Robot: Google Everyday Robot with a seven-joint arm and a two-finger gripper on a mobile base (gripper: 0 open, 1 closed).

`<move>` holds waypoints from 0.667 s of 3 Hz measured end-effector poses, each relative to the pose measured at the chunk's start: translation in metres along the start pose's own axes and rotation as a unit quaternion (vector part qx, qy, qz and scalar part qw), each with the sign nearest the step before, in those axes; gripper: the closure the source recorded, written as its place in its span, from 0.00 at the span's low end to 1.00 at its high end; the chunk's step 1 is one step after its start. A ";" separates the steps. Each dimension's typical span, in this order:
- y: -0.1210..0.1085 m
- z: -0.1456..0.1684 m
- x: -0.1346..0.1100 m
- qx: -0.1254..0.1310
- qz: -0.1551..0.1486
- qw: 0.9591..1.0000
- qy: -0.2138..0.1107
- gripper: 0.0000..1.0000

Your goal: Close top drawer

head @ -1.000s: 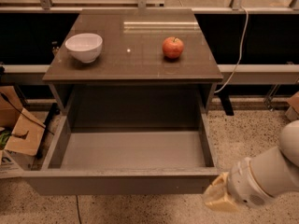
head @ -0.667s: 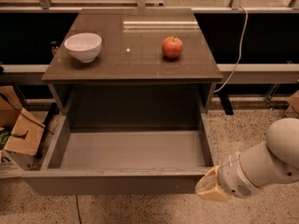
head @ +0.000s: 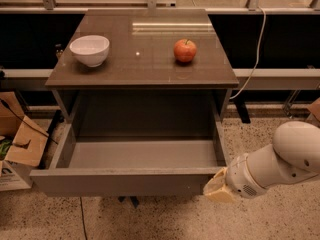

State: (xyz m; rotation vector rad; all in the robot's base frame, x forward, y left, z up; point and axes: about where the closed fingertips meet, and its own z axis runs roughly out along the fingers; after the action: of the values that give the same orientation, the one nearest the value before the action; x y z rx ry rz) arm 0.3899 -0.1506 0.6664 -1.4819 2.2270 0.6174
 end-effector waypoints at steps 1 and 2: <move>-0.008 0.005 -0.006 0.026 -0.008 1.000 -0.001 1.00; -0.033 0.020 -0.023 0.057 -0.038 0.998 -0.012 1.00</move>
Offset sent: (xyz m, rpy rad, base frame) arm 0.1121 0.0402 -0.0248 -0.0229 -0.3246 0.0084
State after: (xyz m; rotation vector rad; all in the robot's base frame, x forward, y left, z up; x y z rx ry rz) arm 0.4302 -0.1328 0.6580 -1.4867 2.1390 0.4740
